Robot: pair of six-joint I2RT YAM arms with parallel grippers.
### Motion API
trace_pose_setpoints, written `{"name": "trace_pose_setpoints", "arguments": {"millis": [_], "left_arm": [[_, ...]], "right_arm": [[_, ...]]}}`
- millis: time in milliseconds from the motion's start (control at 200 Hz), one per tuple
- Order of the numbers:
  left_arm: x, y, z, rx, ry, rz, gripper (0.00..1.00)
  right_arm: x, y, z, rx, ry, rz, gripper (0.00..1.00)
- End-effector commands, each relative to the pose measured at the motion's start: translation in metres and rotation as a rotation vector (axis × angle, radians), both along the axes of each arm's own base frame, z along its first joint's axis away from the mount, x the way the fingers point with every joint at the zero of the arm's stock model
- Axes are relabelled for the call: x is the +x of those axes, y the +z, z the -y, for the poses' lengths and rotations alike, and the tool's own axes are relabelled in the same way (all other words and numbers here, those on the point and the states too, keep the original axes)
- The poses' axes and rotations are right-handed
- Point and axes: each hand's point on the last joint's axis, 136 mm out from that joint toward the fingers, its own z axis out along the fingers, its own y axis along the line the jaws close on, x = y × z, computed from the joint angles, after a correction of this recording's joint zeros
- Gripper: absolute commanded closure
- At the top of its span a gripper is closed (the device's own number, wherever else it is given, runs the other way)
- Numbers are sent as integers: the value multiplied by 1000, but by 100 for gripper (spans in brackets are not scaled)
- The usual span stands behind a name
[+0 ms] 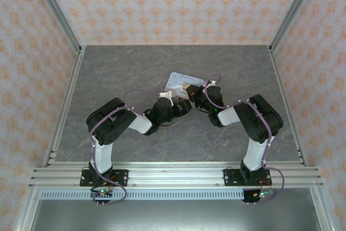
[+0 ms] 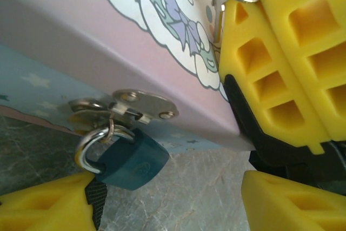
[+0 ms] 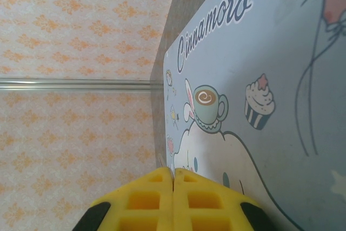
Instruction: Unlock a padlock with a key
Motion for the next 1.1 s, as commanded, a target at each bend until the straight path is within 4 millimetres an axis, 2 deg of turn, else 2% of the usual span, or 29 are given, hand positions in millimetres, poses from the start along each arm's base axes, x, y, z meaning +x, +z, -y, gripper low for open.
{"name": "trace_pose_setpoints", "arguments": {"millis": [0,155,380,535,836,851,891,911,1096], "left_arm": [[1,9,6,-52,3,20,32],[6,0,-1,-50,59,2,33],[12,-3,-2,-106,109,-9,33],[15,-7,-12,-112,167,-12,33],[6,-3,-20,-15,129,10,33],[7,1,-21,-14,128,18,33],[3,-7,-25,32,122,0,33],[3,5,-26,28,118,19,33],[-5,18,-49,156,100,38,33]], "right_arm": [[-19,-44,-1,-67,36,-122,100],[-19,-44,0,-66,35,-123,100],[-20,-45,0,-66,34,-123,100],[-20,-46,1,-67,34,-124,100],[-21,-44,0,-63,38,-121,100],[-20,-42,0,-58,38,-117,100],[-19,-37,-1,-54,39,-109,100],[-18,-35,-1,-53,38,-107,100],[-6,1,-1,-59,55,-61,100]]}}
